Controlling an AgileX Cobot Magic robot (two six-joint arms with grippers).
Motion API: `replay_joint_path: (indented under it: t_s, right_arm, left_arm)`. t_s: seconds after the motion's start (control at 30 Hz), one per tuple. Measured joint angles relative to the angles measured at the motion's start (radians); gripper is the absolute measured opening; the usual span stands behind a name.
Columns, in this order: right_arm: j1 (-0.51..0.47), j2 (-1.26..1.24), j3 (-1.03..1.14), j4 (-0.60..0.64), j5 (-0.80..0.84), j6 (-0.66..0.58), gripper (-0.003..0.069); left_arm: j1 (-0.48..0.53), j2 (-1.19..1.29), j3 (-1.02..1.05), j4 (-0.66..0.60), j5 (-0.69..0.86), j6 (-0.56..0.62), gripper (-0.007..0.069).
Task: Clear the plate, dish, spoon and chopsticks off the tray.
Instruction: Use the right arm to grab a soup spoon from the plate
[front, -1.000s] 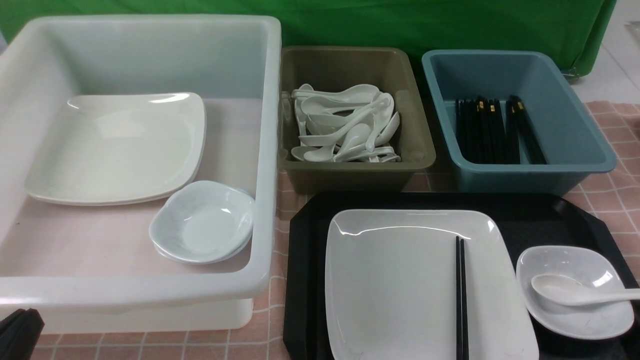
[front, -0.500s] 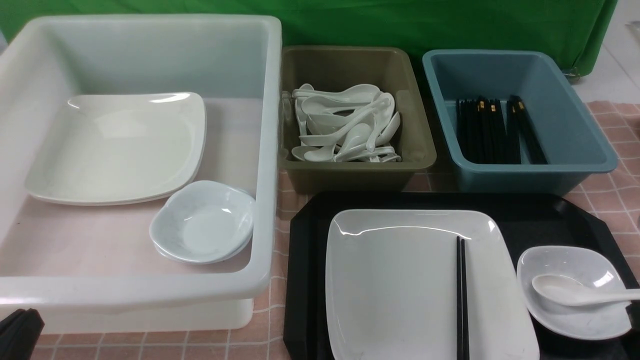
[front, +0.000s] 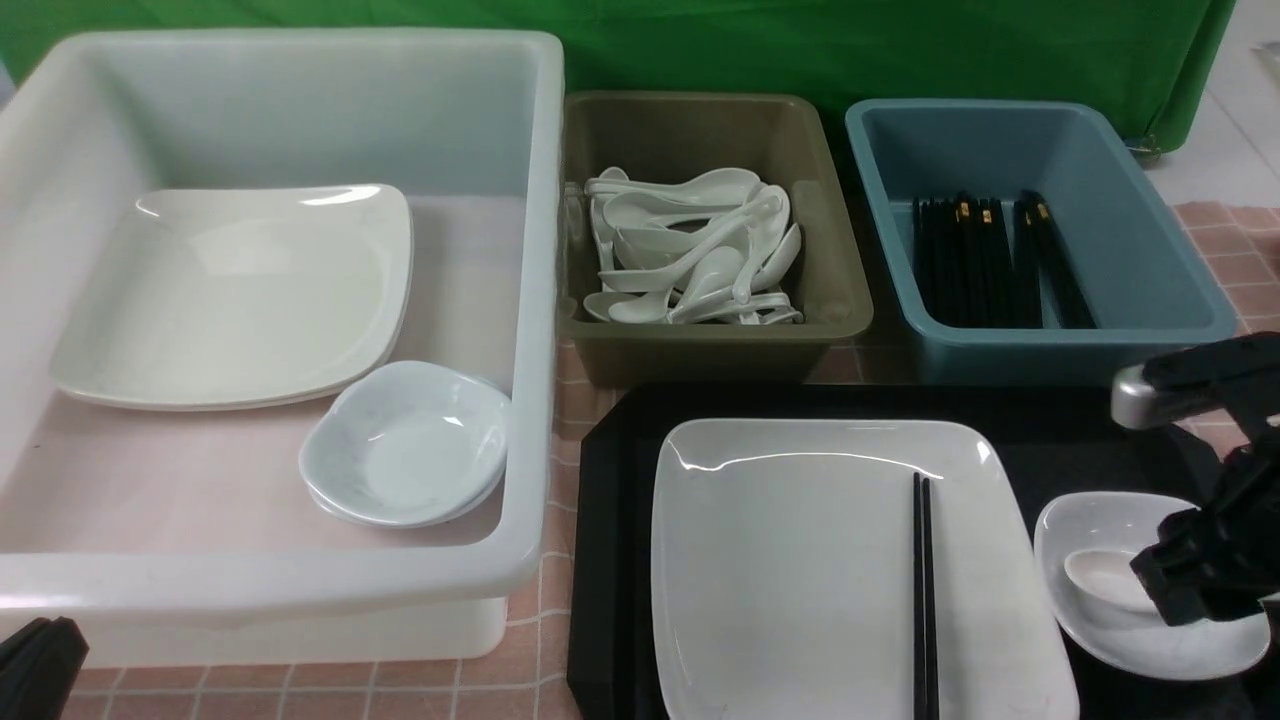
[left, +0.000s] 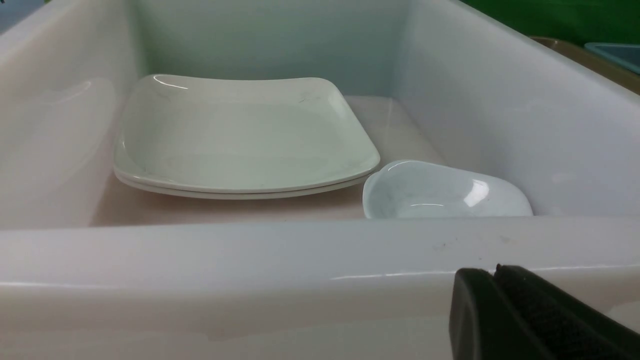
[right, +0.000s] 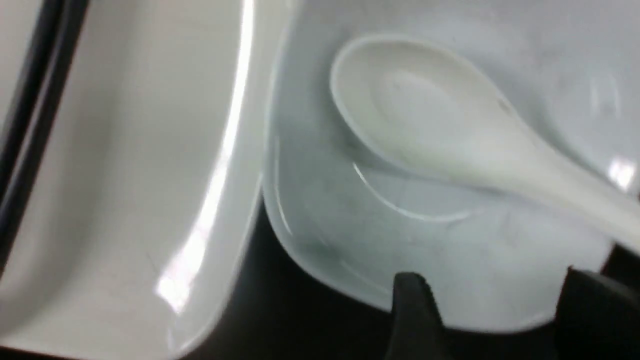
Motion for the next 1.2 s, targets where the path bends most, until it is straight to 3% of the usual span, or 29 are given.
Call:
replay_joint_path:
  t_s: [0.13,0.3,0.47,0.77,0.9,1.07,1.2]
  right_arm:
    - [0.059,0.081,-0.036,-0.152,0.004,-0.029,0.0447]
    - [0.085,0.152,-0.049,-0.259,0.055,-0.059,0.0524]
    - [0.085,0.202,-0.050,-0.276,0.066,-0.179,0.0560]
    - [0.085,0.218,-0.051,-0.284,-0.012,-0.225,0.0562]
    - [0.085,0.218,-0.051,-0.284,-0.021,-0.226,0.0527]
    - [0.085,0.237,-0.054,-0.284,-0.025,-0.225,0.0382]
    - [0.093,0.263,-0.066,-0.284,-0.024,-0.218,0.0340]
  left_arm:
    - [0.000,0.000,0.000,0.000,0.000,0.000,0.0020]
    - [0.000,0.000,0.000,0.005,0.000,0.000,0.0020]
    - [0.000,0.000,0.000,0.005,0.000,0.001,0.0020]
    - [0.000,0.000,0.000,0.005,0.000,0.000,0.0020]
    - [0.000,0.000,0.000,0.005,0.000,0.000,0.0020]
    - [0.000,0.000,0.000,0.000,0.000,0.000,0.0020]
    - [0.000,0.000,0.000,0.005,0.000,0.000,0.0020]
